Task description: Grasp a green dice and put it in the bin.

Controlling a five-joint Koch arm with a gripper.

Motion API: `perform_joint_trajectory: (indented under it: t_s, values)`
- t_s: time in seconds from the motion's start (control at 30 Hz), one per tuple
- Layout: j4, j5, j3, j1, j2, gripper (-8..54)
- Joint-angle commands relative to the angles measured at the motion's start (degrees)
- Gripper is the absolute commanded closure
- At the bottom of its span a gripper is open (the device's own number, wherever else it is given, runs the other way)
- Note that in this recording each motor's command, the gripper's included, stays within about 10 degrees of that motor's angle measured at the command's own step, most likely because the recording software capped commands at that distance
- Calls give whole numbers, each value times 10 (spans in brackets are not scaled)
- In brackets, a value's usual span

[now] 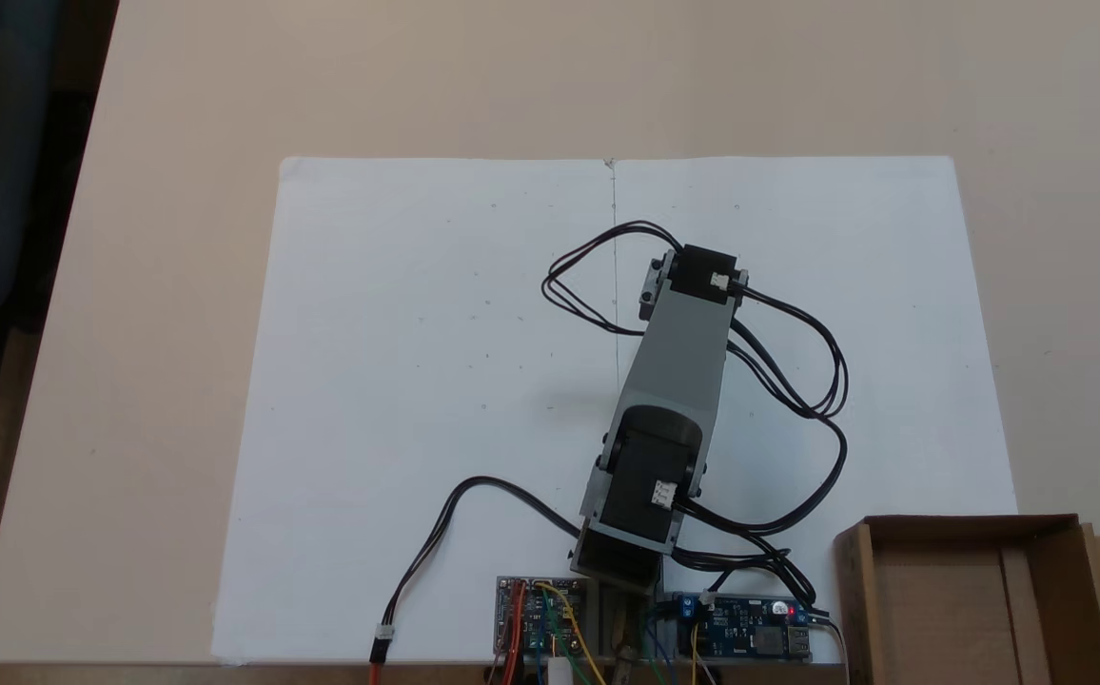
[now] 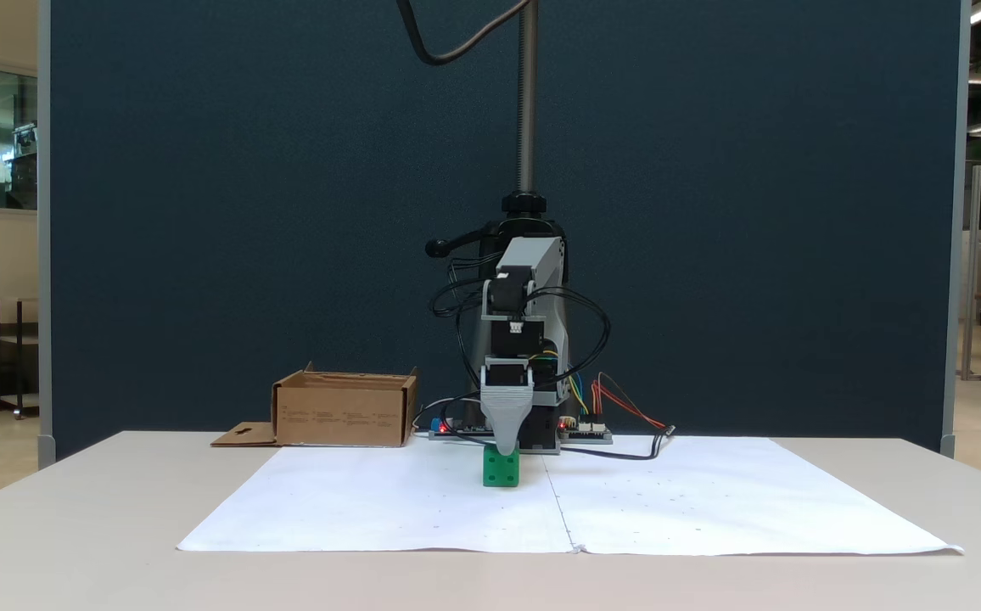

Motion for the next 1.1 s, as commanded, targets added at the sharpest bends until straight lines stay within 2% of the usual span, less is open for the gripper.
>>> perform_joint_trajectory:
  t_s: [0.0,1.07]
  values:
    - [-21,-57,-1,11,4,-3]
    - [-51,-56,0,28,-65,-3]
